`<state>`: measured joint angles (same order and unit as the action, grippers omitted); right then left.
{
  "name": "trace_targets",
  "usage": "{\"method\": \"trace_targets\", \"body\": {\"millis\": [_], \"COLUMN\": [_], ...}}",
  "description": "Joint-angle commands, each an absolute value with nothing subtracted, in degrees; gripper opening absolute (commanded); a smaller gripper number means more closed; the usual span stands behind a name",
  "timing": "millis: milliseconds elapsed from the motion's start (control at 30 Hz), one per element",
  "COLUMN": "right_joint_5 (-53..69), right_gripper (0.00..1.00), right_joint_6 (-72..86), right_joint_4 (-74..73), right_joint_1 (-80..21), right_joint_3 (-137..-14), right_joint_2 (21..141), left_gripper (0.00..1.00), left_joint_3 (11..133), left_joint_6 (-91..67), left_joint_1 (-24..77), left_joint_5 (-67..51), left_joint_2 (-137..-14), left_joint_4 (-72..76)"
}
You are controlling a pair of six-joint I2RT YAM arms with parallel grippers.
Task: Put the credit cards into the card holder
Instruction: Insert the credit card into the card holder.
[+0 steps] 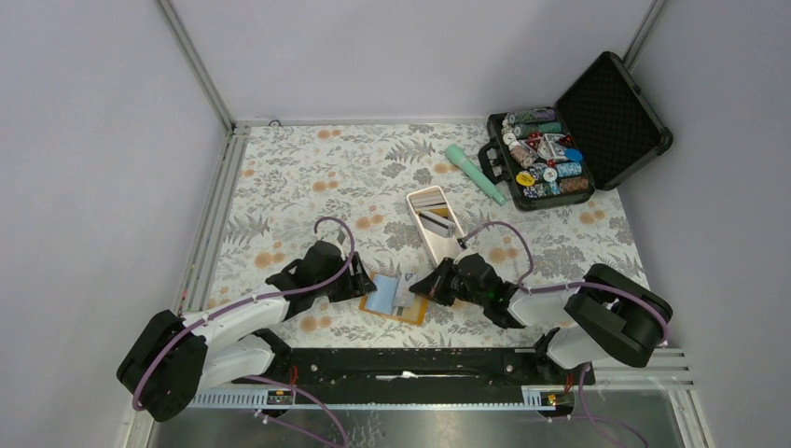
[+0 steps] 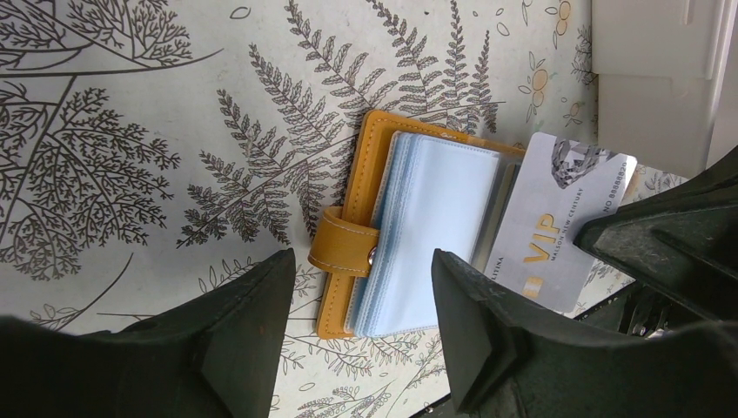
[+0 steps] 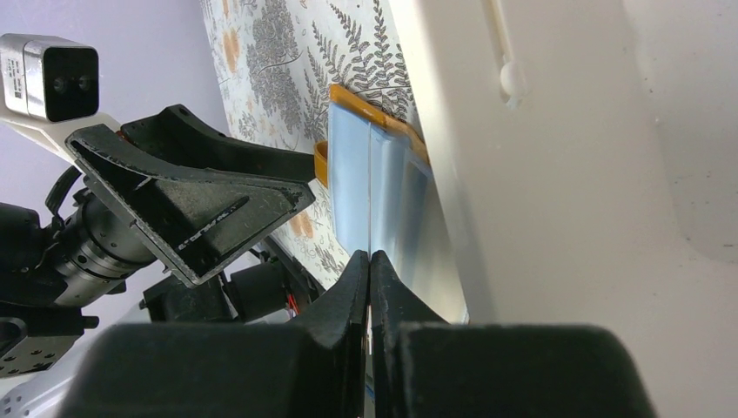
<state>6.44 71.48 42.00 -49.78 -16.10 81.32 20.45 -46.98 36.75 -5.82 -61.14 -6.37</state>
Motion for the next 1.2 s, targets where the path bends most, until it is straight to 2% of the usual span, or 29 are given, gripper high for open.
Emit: {"method": "trace_targets", "body": {"millis": [0,367,700,1167], "right_joint_5": [3.96,2.86,0.28,0.78], "right_gripper": [0.00,0.00,0.00,0.00], "right_joint_6": [72.68,73.39,71.37,73.21], "right_joint_4": [45.44,46.24,39.21,44.79], "right_joint_1": [-50.45,-51.51,-52.28,-53.30], "right_joint_3": [-15.28,-15.17,-15.28,-15.18], "right_joint_2": [82.35,83.76,79.91,84.59], "left_gripper": [0.61,0.59,0.58,0.57], "left_joint_3": [20.51,20.30,20.37,20.39], "left_joint_6": [-46.66,-46.58,-46.49,-46.41], "left_joint_1": [36.61,36.56,36.62,36.57], "left_joint_5": [-6.13,-6.16,-6.24,-6.56], "left_joint_2": [-60.51,-60.21,-60.59,-60.47], "left_joint_4": [-5.33,-5.30,-5.19,-5.20]}}
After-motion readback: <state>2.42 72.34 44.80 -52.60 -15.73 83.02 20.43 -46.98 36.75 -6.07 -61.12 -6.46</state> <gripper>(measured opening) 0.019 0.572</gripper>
